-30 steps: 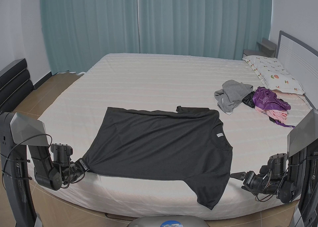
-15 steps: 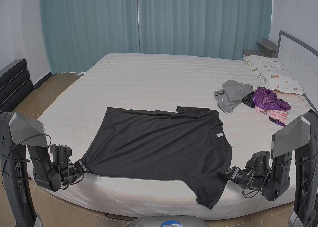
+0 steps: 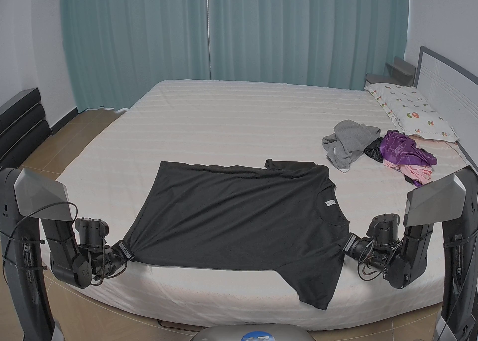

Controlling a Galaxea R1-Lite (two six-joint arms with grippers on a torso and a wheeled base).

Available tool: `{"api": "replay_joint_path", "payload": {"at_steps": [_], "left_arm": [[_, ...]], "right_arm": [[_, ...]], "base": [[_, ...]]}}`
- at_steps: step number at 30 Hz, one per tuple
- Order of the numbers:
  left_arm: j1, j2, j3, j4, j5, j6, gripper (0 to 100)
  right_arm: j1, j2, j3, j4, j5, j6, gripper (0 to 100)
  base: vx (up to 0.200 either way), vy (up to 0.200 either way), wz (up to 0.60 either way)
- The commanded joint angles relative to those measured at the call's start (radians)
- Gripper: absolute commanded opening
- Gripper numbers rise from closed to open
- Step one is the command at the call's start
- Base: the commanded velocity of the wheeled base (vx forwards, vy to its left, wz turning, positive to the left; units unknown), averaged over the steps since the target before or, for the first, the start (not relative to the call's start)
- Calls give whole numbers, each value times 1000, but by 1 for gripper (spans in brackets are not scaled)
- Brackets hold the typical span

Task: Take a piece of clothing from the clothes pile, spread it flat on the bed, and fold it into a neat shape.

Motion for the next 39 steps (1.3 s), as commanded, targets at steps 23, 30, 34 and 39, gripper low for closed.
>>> {"api": "replay_joint_path", "payload": {"at_steps": [23,30,34,39], "left_arm": [[-9,1,2,0,0,2,0],[-9,1,2,0,1,4,0],[-9,1,2,0,1,4,0],[-9,1,2,0,0,4,0]], "right_arm": [[-45,6,-257,227,17,-95,100],[-56,-126,-115,226,124,-98,100],[-56,-145,-23,180,212,-134,100],[-52,-123,36,140,233,-180,100]], "base": [[0,0,0],[0,0,0],[0,0,0],[0,0,0]]}}
